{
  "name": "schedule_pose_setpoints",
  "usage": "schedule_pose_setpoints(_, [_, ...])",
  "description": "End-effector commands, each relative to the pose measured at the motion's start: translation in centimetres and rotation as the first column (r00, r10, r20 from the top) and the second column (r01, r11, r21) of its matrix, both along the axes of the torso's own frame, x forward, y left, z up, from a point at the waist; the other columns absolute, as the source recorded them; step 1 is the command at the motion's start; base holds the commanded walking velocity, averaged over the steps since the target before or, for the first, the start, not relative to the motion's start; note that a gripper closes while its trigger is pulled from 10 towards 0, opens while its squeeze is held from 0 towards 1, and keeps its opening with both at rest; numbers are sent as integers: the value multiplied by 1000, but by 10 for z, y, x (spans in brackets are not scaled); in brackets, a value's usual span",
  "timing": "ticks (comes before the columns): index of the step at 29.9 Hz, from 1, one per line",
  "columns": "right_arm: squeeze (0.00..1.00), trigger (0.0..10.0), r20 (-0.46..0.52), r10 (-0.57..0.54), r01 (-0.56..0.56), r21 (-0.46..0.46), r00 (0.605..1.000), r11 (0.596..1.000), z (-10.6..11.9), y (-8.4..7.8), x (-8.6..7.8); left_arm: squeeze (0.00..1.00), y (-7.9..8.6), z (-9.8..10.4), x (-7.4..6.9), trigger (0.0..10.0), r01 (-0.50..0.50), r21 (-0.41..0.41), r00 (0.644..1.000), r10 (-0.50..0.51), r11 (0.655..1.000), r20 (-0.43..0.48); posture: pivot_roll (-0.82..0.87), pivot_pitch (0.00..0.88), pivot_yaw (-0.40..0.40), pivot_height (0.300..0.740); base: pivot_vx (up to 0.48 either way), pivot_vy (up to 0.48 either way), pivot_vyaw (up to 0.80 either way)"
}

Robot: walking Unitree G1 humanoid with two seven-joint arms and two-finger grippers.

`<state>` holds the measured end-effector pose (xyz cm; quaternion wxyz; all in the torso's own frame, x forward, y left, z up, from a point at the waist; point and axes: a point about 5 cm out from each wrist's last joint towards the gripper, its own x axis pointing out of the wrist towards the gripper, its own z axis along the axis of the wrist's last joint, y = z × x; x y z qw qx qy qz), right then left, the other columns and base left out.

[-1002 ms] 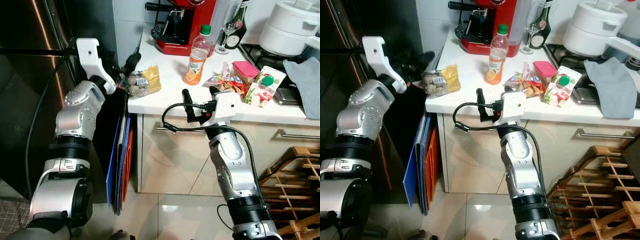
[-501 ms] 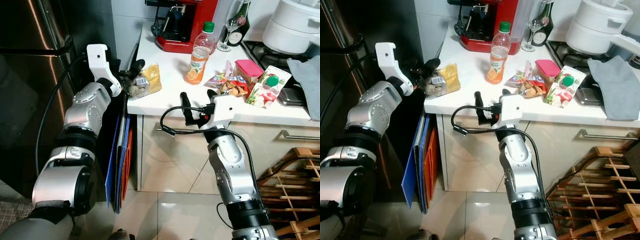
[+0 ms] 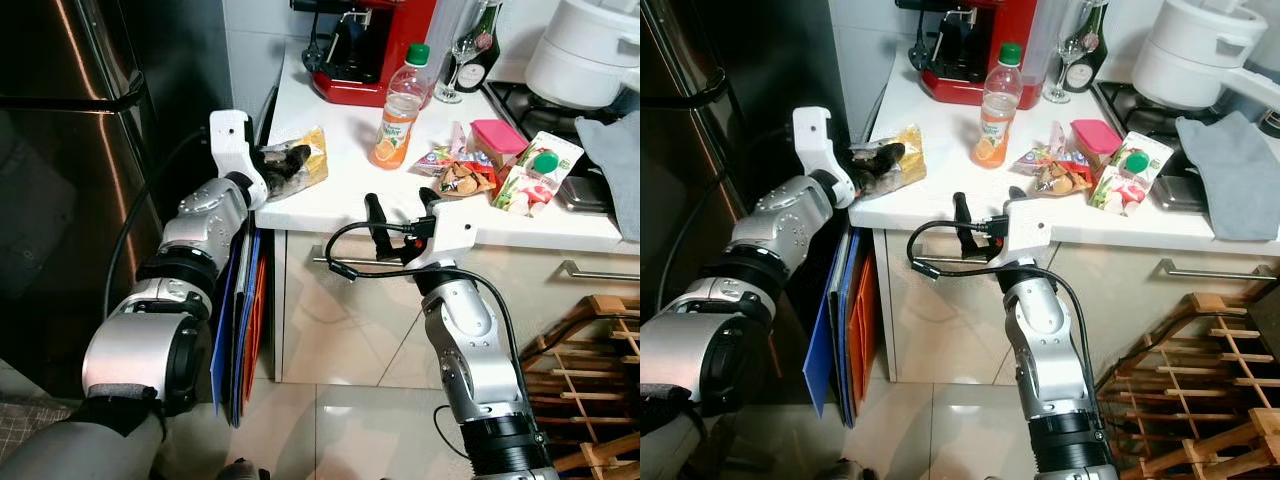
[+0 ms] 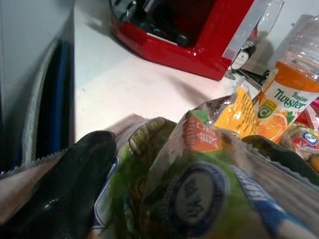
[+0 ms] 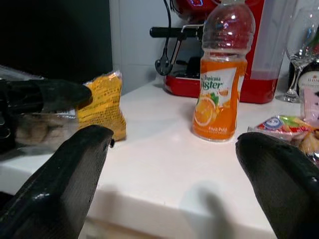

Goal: Restocking fridge

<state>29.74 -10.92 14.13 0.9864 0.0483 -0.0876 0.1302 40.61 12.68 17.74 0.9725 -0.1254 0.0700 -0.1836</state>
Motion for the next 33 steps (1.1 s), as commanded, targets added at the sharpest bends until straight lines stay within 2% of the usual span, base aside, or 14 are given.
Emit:
schedule_pose_setpoints(1, [0,10000,3,-1,1,-4,1000,1000,4,-3,0,0,-7,-7,-1,0,7,-6,998,-7,1000,-58,-82,0,-44,740,0,0,0])
schedule_pose_setpoints(4, [0,10000,1,-1,1,-5,1000,1000,4,-2,0,0,-12,-11,-2,0,29,-31,996,-32,999,-83,-81,0,-44,740,0,0,0])
schedule_pose_setpoints(7, [0,10000,-1,1,-1,-5,1000,1000,4,-1,1,0,-15,-14,-3,0,44,-3,995,-44,999,-86,-76,0,-40,740,0,0,0])
schedule_pose_setpoints(9, [0,10000,-4,4,-4,-3,1000,1000,4,0,2,0,-16,-18,-5,0,53,53,996,-49,997,-81,-70,0,-38,740,0,0,0])
schedule_pose_setpoints(10, [0,10000,-4,4,-4,-3,1000,1000,4,0,2,0,-16,-18,-5,0,53,53,996,-49,997,-81,-70,0,-38,740,0,0,0])
schedule_pose_setpoints(11, [0,10000,-11,9,-9,2,1000,1000,3,2,3,0,-16,-24,-7,0,50,103,997,-44,993,-66,-60,0,-31,740,0,0,0])
schedule_pose_setpoints(15, [0,10000,-16,10,-10,11,1000,1000,2,4,6,0,-19,-33,-11,0,54,141,998,-48,989,-49,-49,0,-24,740,0,0,0])
schedule_pose_setpoints(21, [0,10000,-21,10,-10,31,1000,999,0,9,13,0,-20,-46,-18,0,71,81,995,-65,994,-79,-22,0,-17,740,0,0,0])
schedule_pose_setpoints(25, [0,10000,-28,21,-20,38,999,999,-2,12,17,0,-22,-47,-19,0,71,51,996,-68,996,-58,-6,0,-24,740,0,0,0])
schedule_pose_setpoints(28, [0,10000,-34,29,-28,38,999,999,-4,12,19,0,-21,-40,-17,0,51,-23,998,-52,998,-25,-4,0,-28,740,0,0,0])
schedule_pose_setpoints(29, [0,10000,-33,33,-32,34,999,999,-4,13,19,0,-21,-32,-16,0,54,-60,999,-53,997,13,-8,0,-33,740,0,0,0])
schedule_pose_setpoints(33, [0,10000,-31,34,-33,31,999,999,-4,12,19,0,-22,-20,-13,0,62,-91,996,-56,994,71,-6,0,-39,740,0,0,0])
